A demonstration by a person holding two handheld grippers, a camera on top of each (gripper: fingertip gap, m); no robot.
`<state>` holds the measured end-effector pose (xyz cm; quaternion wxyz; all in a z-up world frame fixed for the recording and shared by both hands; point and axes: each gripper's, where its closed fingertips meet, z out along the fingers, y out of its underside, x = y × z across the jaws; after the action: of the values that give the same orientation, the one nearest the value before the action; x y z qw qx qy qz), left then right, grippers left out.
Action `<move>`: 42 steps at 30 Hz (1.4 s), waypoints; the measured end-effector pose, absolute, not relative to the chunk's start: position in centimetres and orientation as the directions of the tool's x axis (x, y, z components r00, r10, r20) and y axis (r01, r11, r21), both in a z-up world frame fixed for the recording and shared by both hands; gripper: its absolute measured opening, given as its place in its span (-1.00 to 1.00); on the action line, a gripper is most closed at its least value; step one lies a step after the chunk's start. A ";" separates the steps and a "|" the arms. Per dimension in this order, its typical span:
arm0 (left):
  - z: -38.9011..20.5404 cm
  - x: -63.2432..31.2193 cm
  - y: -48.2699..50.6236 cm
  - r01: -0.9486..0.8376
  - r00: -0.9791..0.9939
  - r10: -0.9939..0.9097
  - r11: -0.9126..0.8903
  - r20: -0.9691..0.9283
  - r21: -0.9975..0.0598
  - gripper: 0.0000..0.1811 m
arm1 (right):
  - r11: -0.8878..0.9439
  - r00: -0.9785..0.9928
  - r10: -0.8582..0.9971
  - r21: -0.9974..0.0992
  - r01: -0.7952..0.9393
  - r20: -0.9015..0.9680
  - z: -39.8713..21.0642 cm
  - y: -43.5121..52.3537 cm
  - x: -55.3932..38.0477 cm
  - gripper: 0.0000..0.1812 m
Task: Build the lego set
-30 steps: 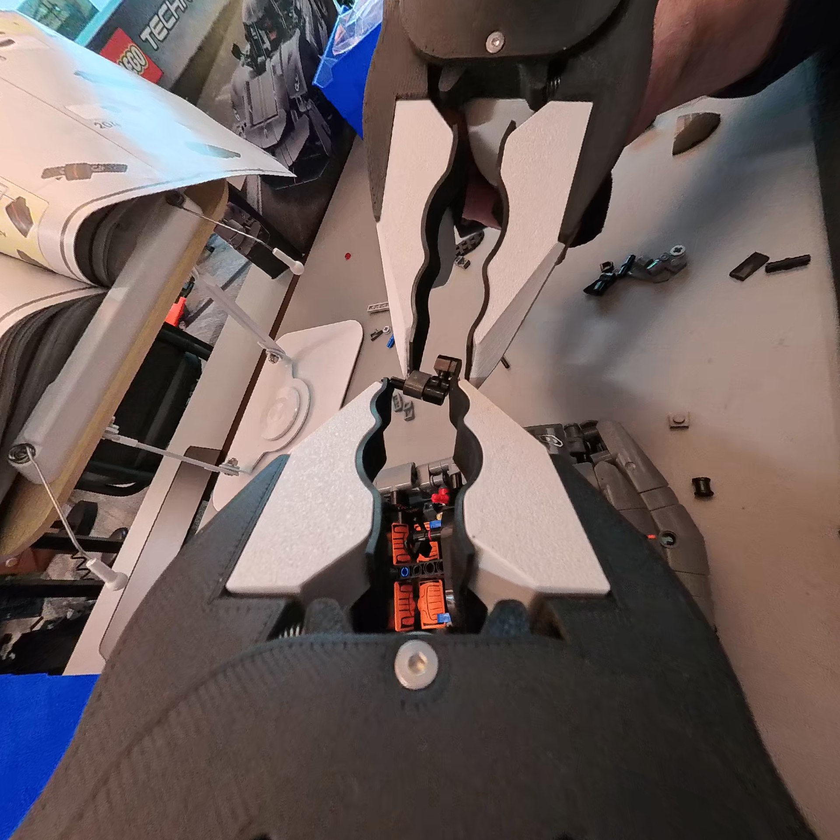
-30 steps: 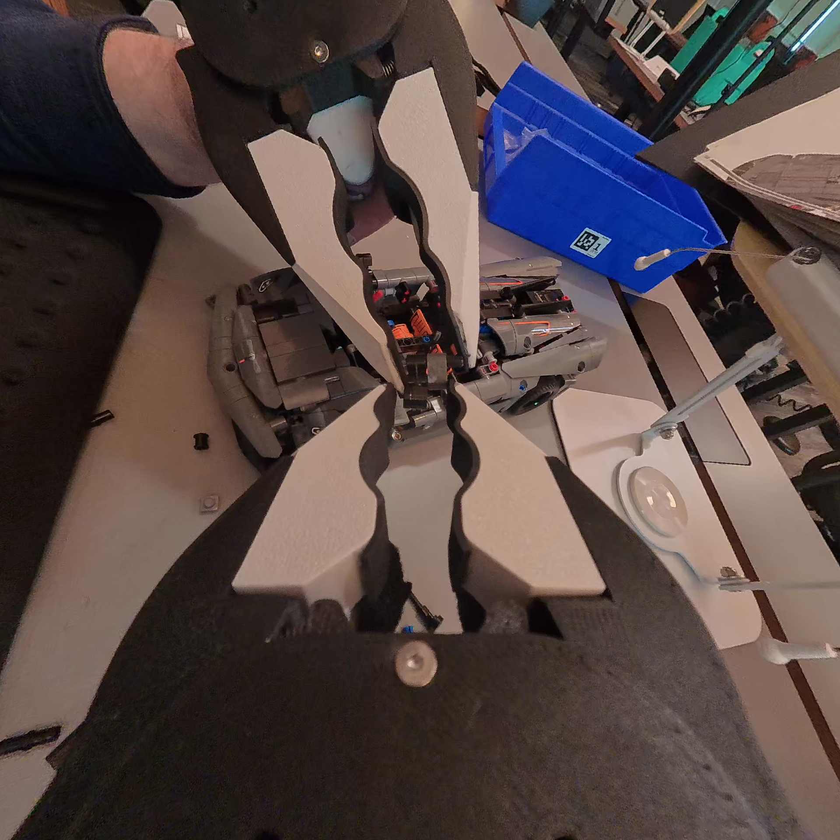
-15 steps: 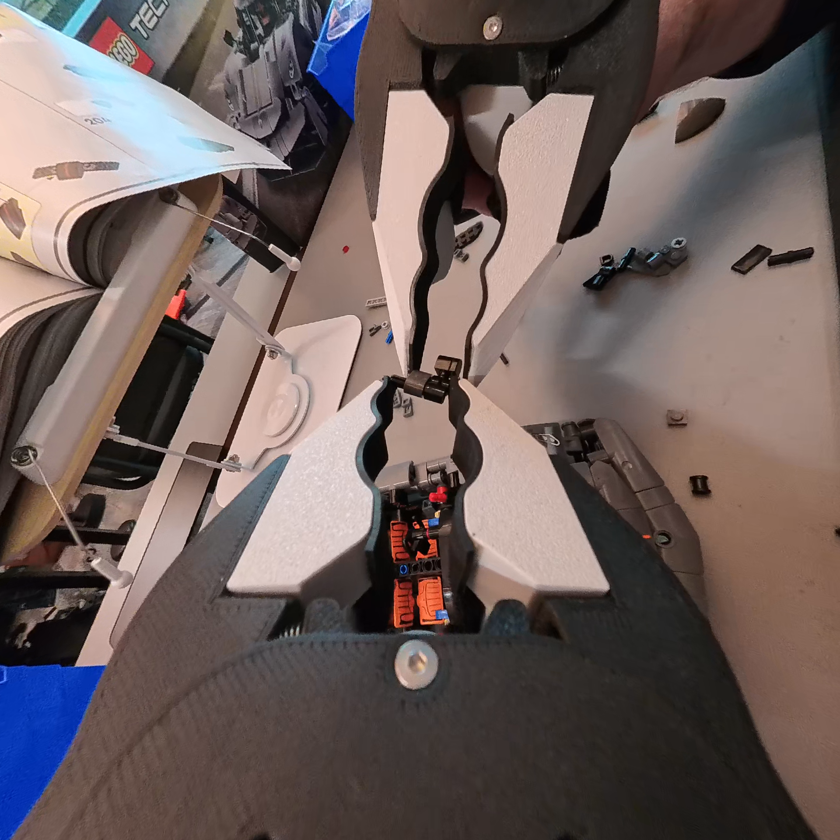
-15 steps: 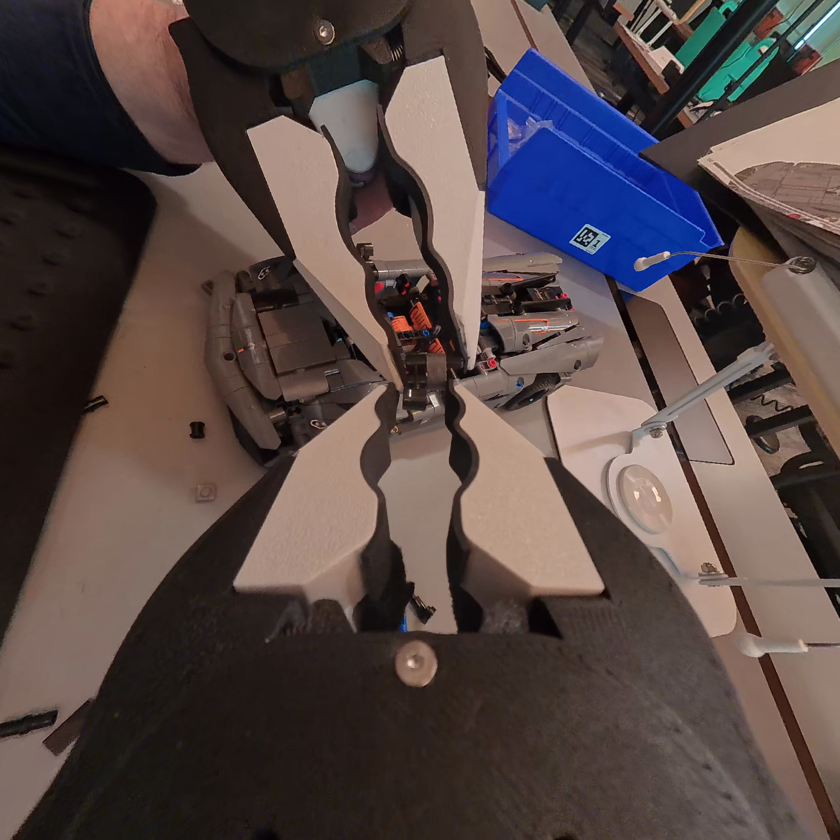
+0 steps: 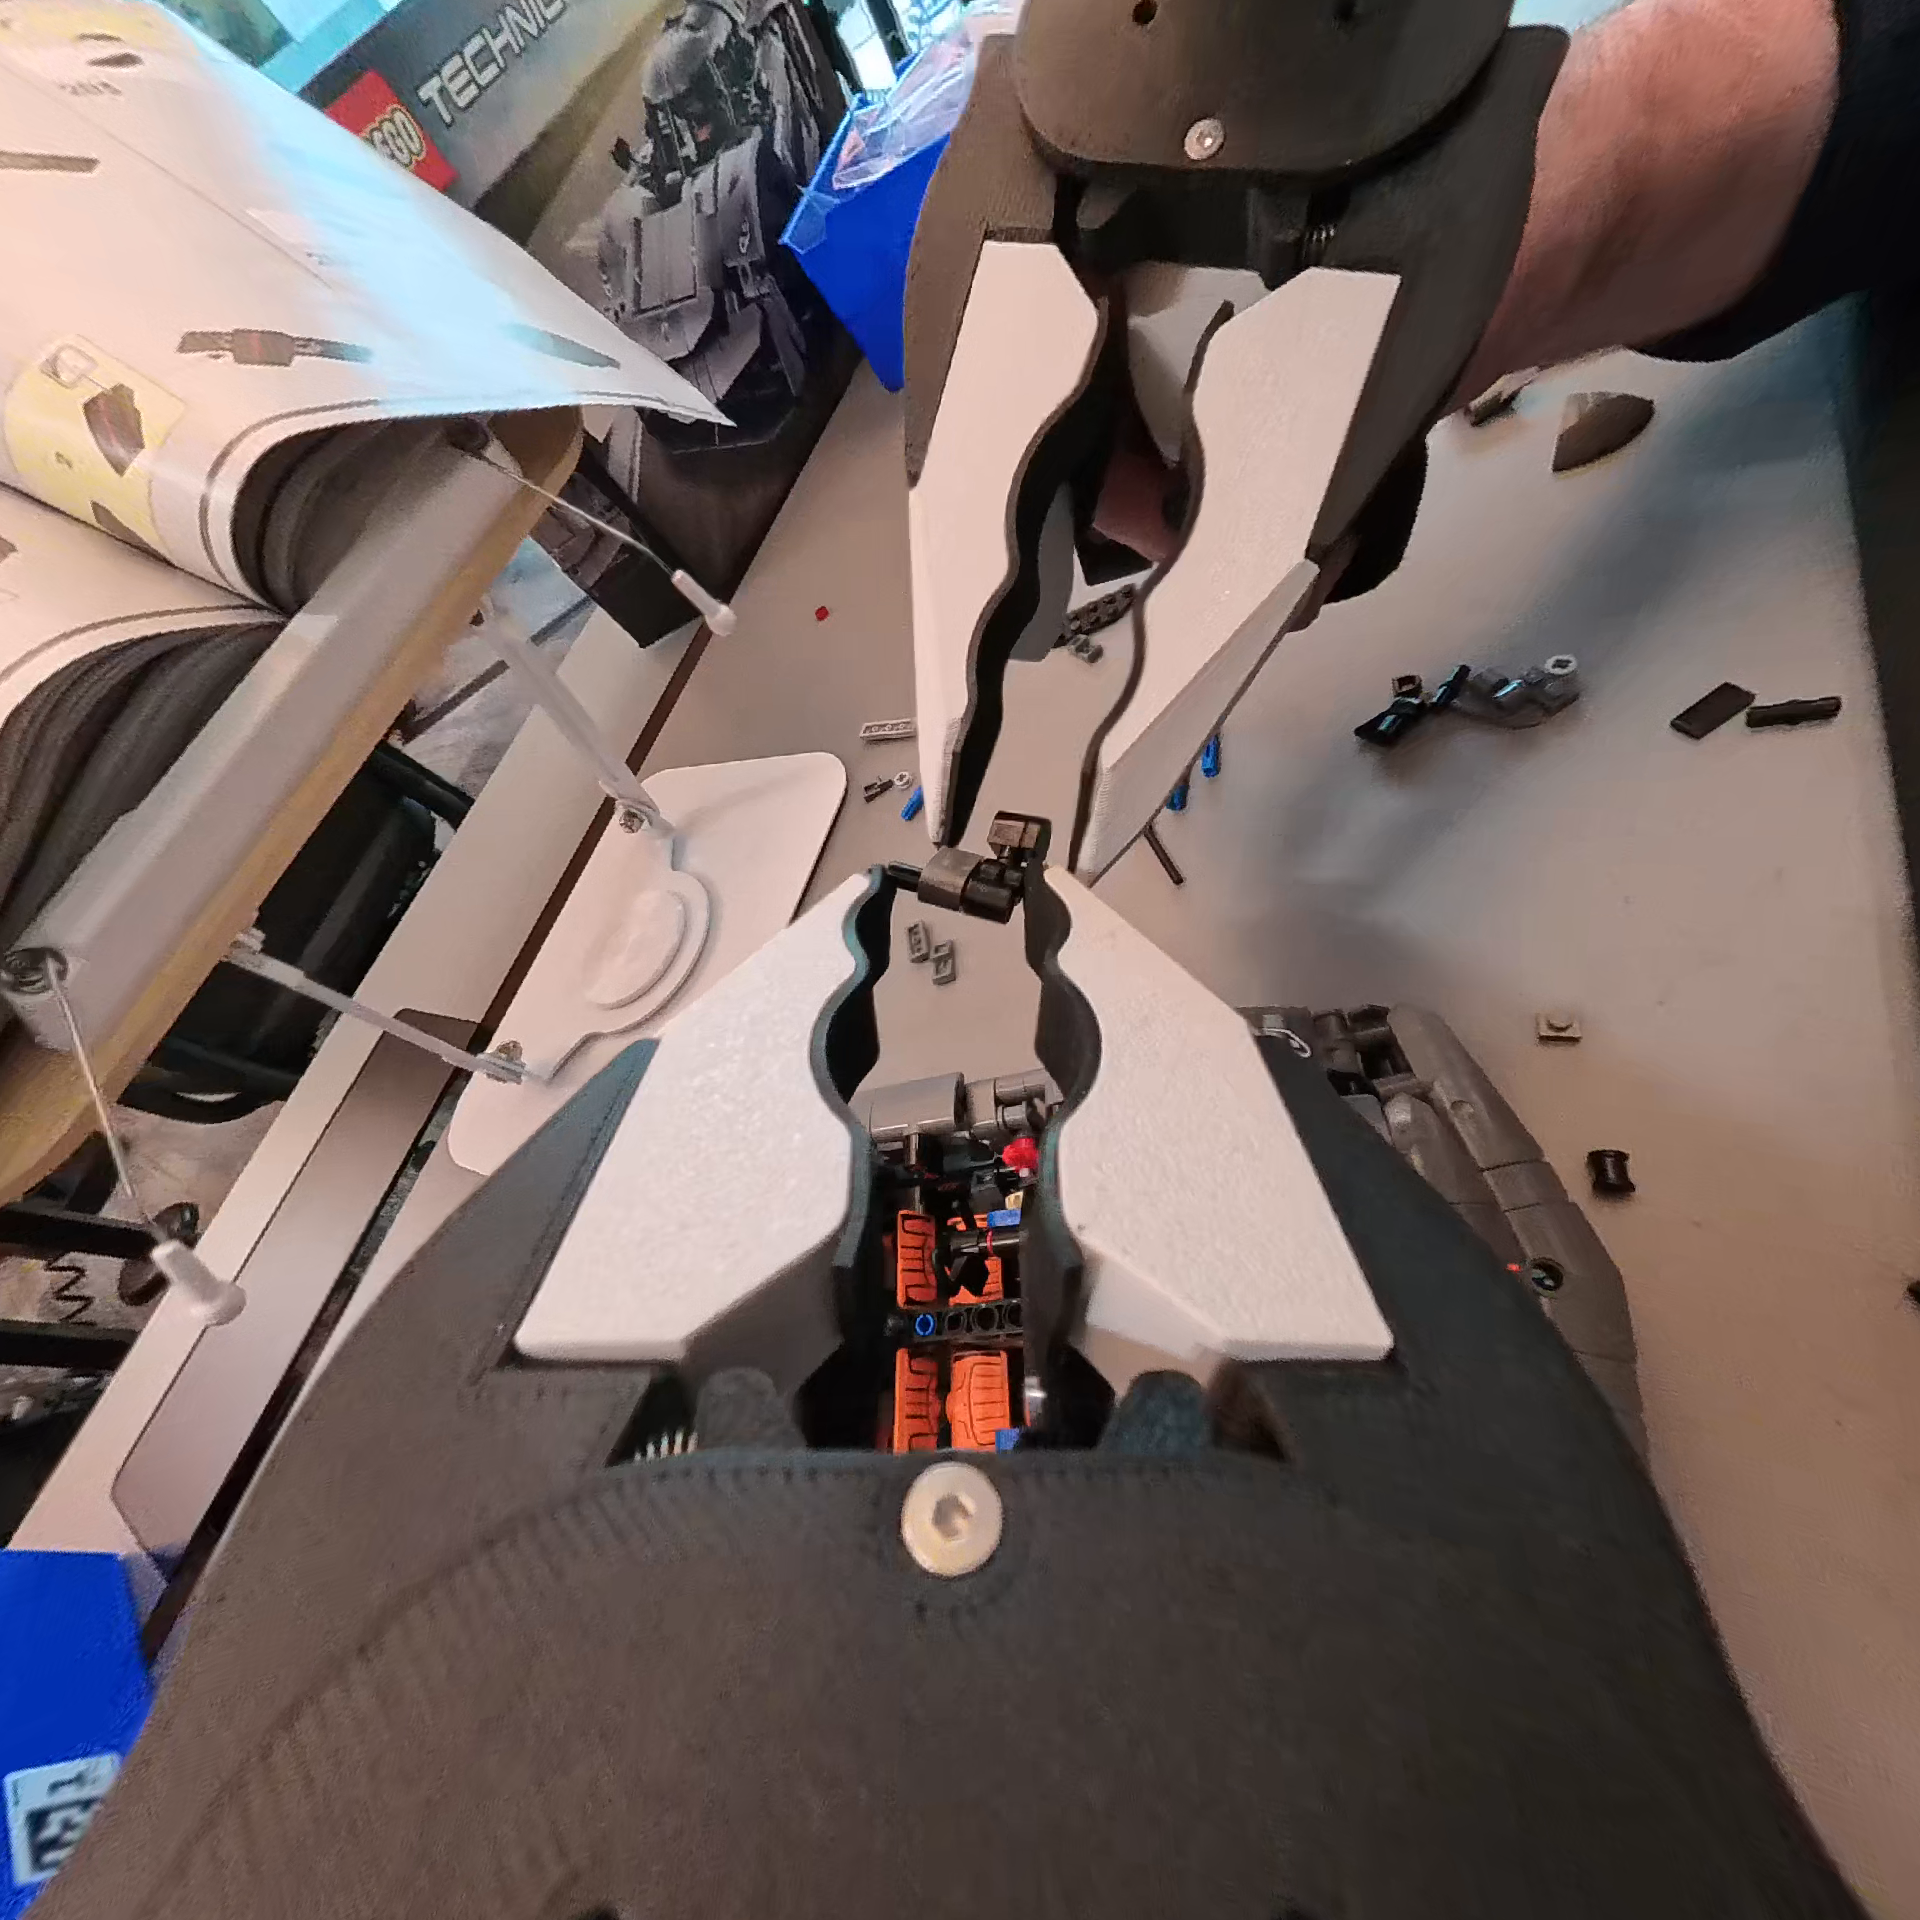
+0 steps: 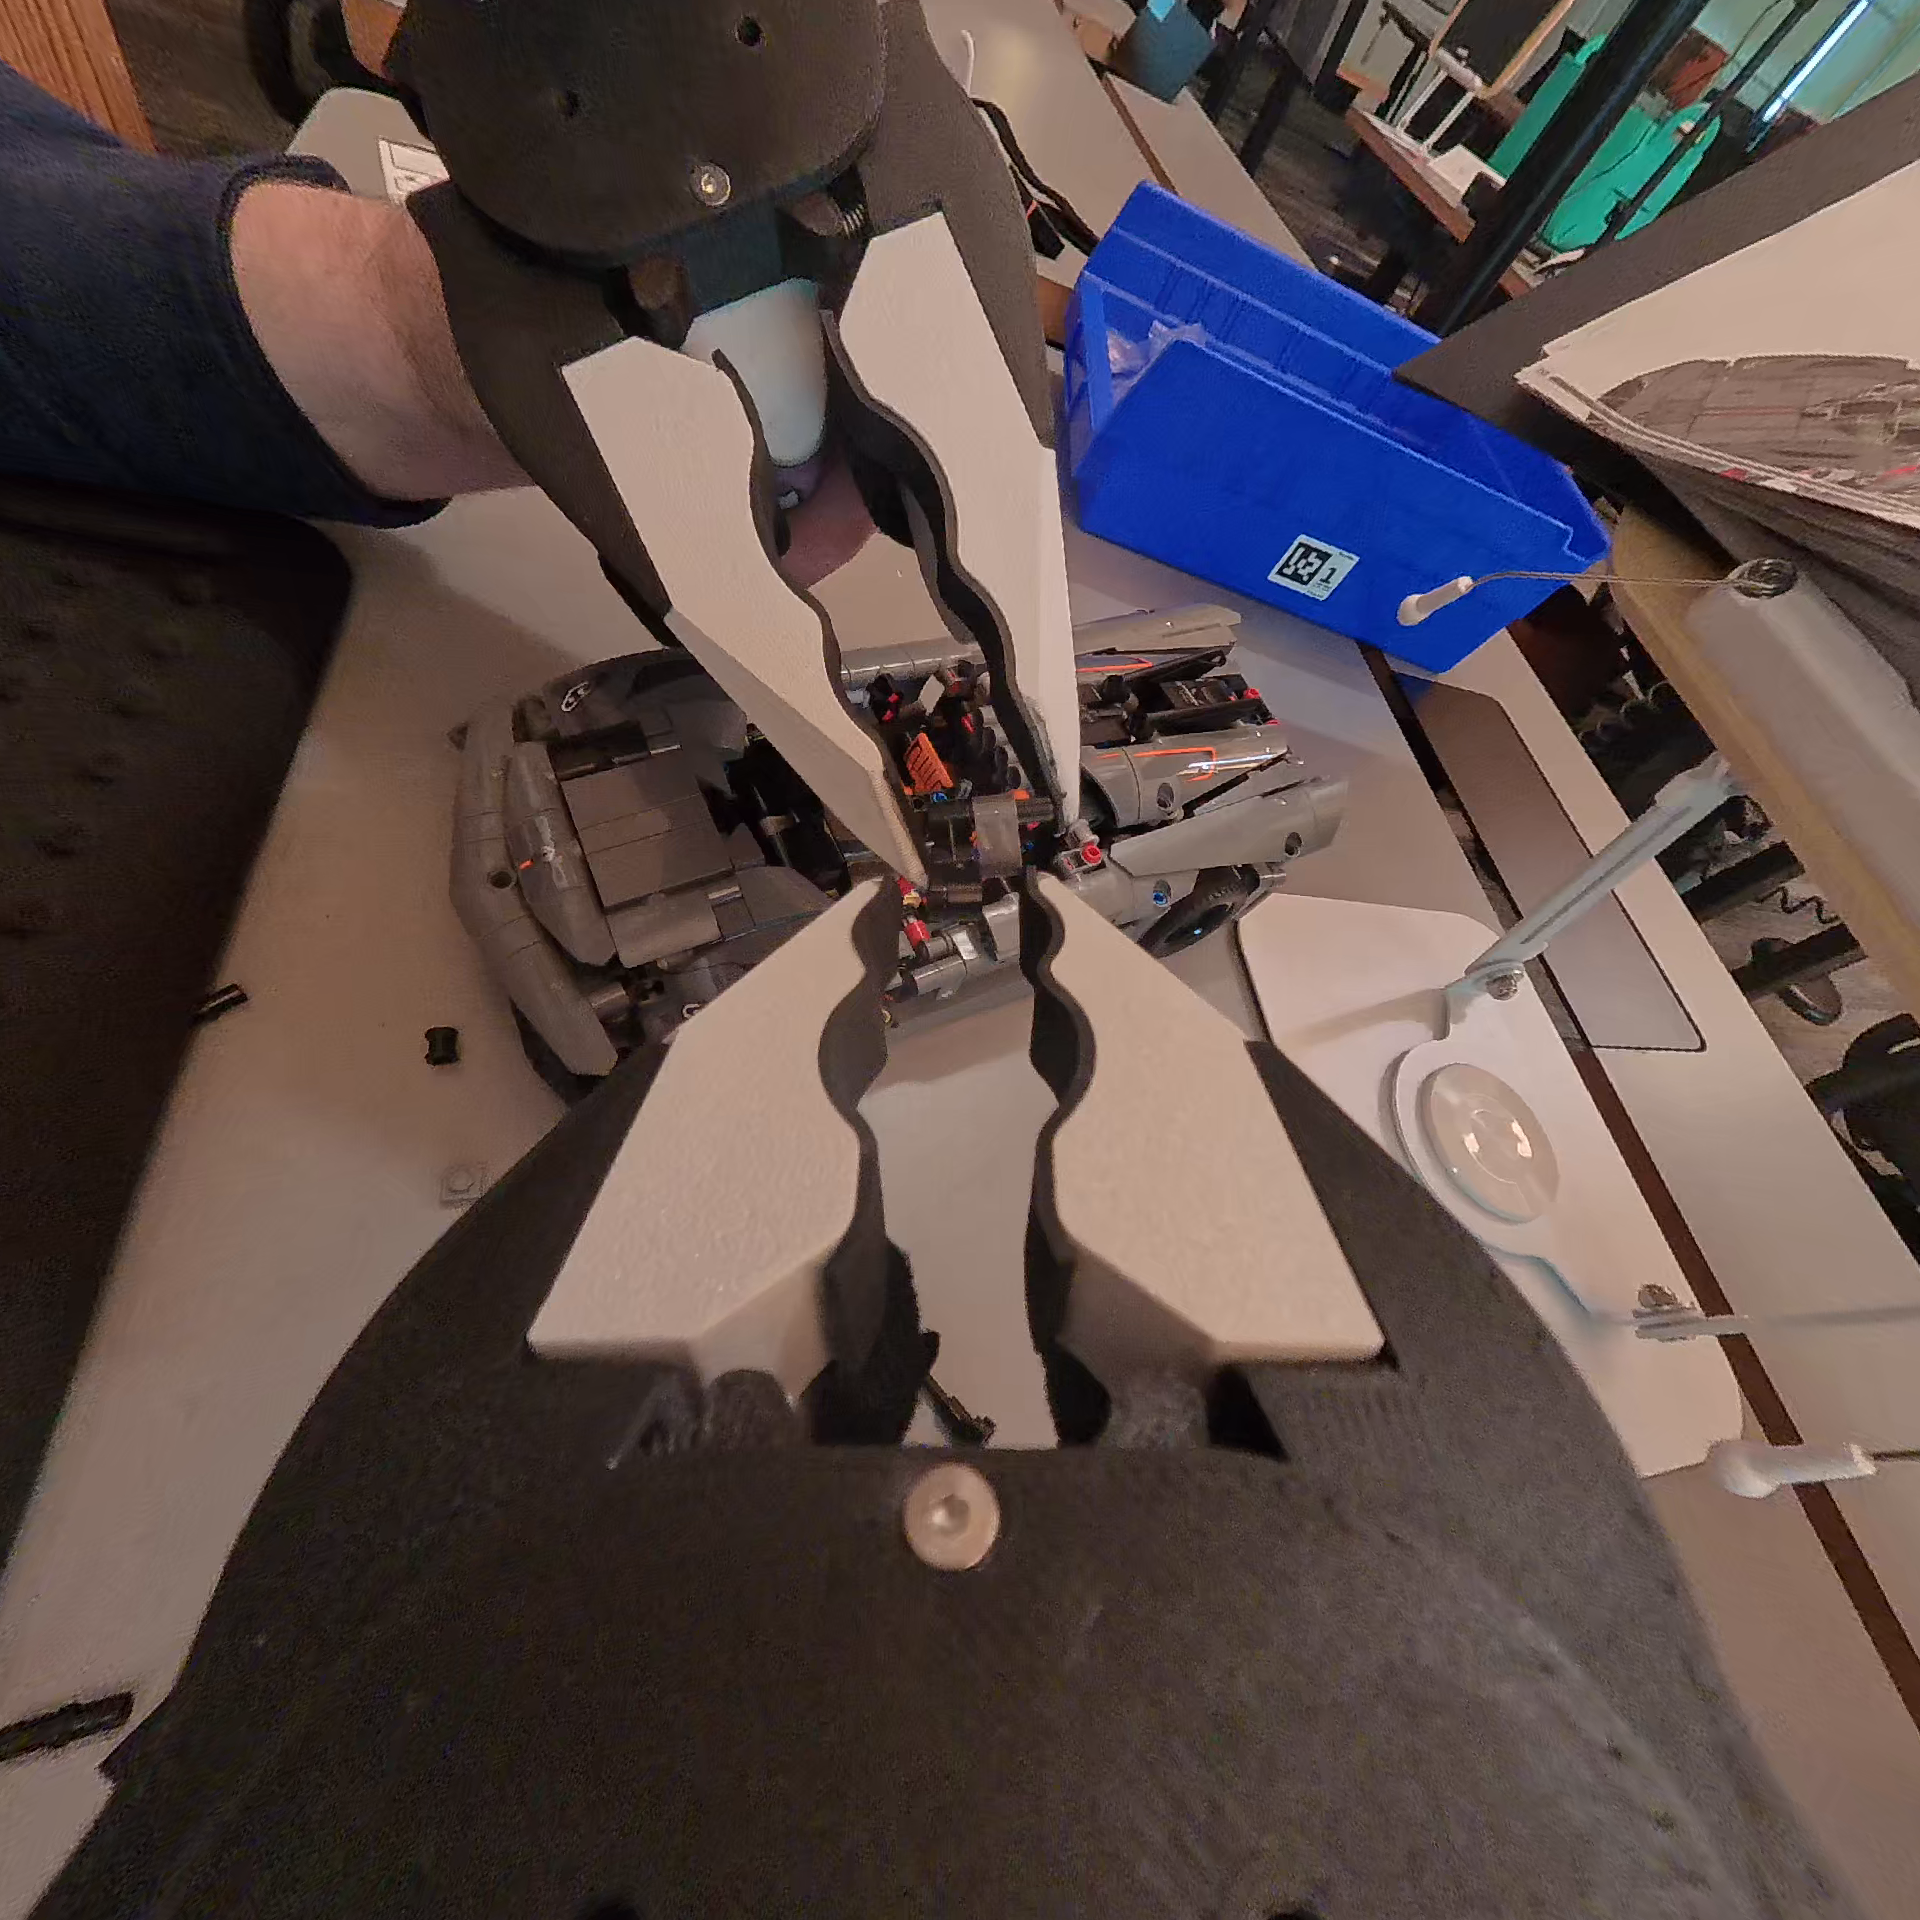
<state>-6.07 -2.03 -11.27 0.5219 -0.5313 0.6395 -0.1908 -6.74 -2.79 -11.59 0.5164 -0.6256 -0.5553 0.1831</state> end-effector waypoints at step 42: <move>-17.7 -8.8 0.4 -0.691 0.092 -0.960 0.129 -0.263 -0.711 -0.76 | 0.013 -0.076 0.994 -0.602 0.798 -0.079 -18.2 -0.7 -7.9 -0.91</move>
<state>-8.75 0.38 -17.69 0.3772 -0.6354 0.6497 -0.1785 -7.92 -0.66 -18.25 0.1887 -0.6530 -0.6862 0.2591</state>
